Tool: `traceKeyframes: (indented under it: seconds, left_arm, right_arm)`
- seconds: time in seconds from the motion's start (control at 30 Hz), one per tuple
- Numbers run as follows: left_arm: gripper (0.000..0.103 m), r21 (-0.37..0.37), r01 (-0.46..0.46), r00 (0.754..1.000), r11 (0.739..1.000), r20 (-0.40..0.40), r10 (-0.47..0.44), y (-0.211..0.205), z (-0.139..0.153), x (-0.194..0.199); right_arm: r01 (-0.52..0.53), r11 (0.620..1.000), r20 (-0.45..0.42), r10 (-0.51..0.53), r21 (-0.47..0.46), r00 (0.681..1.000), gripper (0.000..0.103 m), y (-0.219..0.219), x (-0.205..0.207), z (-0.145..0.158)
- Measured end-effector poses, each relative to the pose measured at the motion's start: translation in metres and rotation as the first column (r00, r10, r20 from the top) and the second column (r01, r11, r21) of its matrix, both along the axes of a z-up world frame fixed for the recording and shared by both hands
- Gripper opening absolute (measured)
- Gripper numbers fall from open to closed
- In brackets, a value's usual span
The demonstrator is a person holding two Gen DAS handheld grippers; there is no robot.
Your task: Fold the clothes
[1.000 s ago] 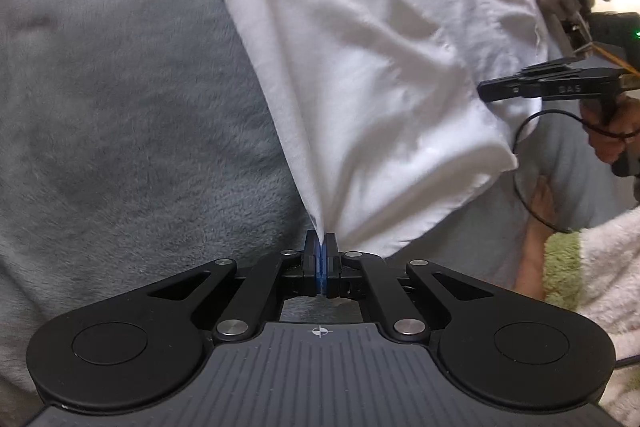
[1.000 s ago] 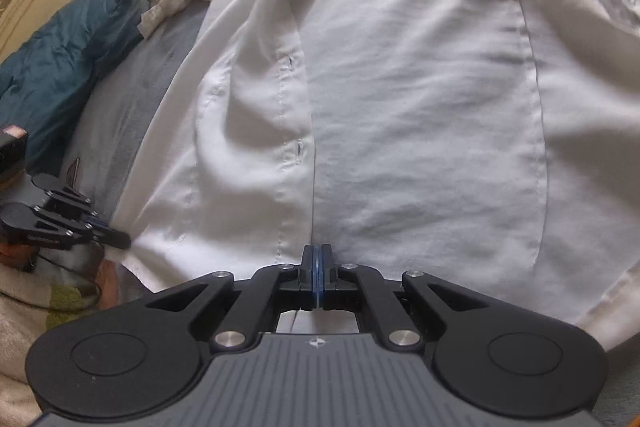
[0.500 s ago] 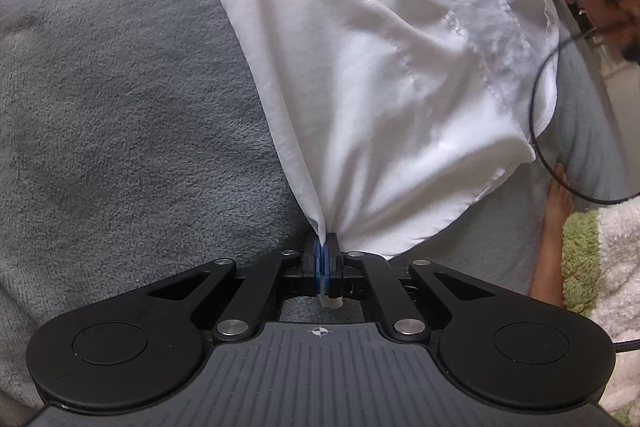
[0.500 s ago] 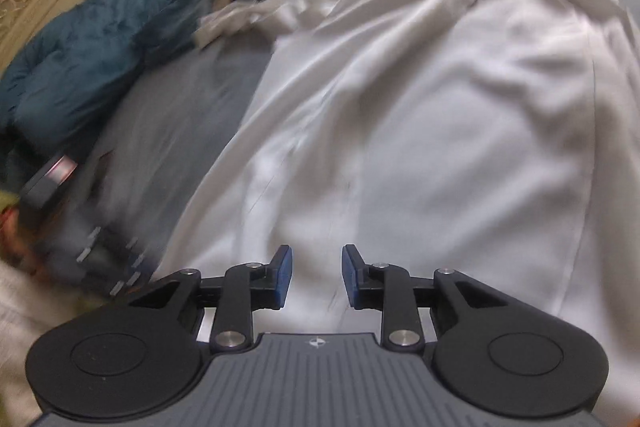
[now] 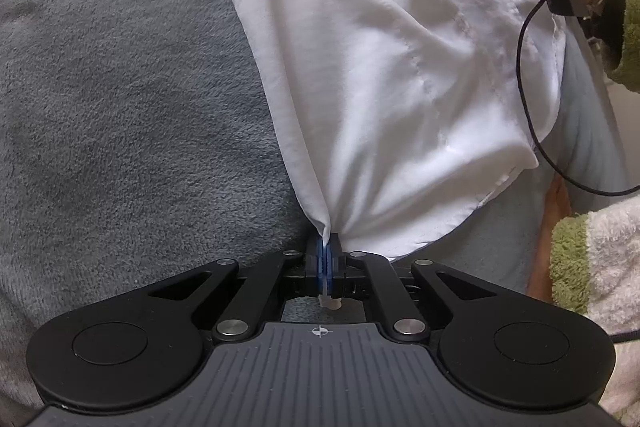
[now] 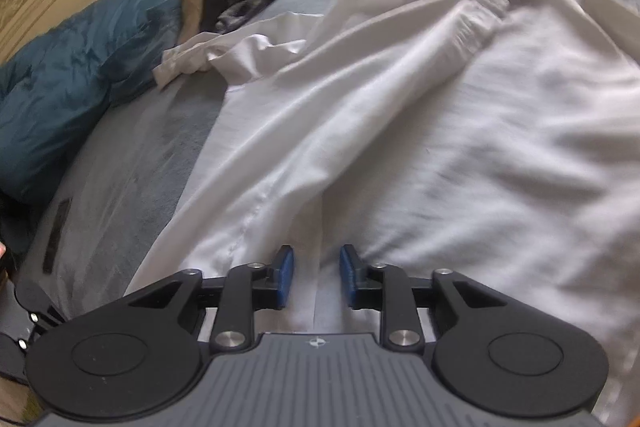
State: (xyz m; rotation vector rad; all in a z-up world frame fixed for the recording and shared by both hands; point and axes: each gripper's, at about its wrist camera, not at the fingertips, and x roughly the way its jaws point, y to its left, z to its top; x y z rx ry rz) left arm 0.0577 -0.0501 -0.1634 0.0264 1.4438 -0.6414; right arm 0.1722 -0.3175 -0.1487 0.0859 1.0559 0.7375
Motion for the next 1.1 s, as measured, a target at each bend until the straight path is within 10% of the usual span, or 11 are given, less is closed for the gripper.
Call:
traceKeyframes:
  seconds: [0.2,0.43,0.77,1.1]
  left_arm:
    - [0.003,0.002,0.017,1.000,1.000,0.012,-0.017,-0.002,0.002,0.000]
    - [0.003,-0.005,0.019,1.000,1.000,0.014,-0.019,-0.002,0.005,0.000]
    - [0.003,-0.009,0.023,1.000,1.000,0.019,-0.023,-0.004,0.009,-0.001]
    - [0.003,-0.027,0.010,1.000,1.000,0.017,-0.010,0.000,0.011,-0.012]
  right_arm:
    - [-0.015,0.996,0.071,0.021,-0.083,0.997,0.001,0.015,-0.010,-0.001]
    - [0.230,0.973,0.131,-0.226,-0.018,0.965,0.000,-0.023,-0.026,0.026]
    - [0.307,0.938,0.092,-0.295,-0.159,0.951,0.000,-0.025,-0.041,0.011]
    - [0.305,0.943,-0.028,-0.304,0.134,0.952,0.002,-0.053,-0.018,0.030]
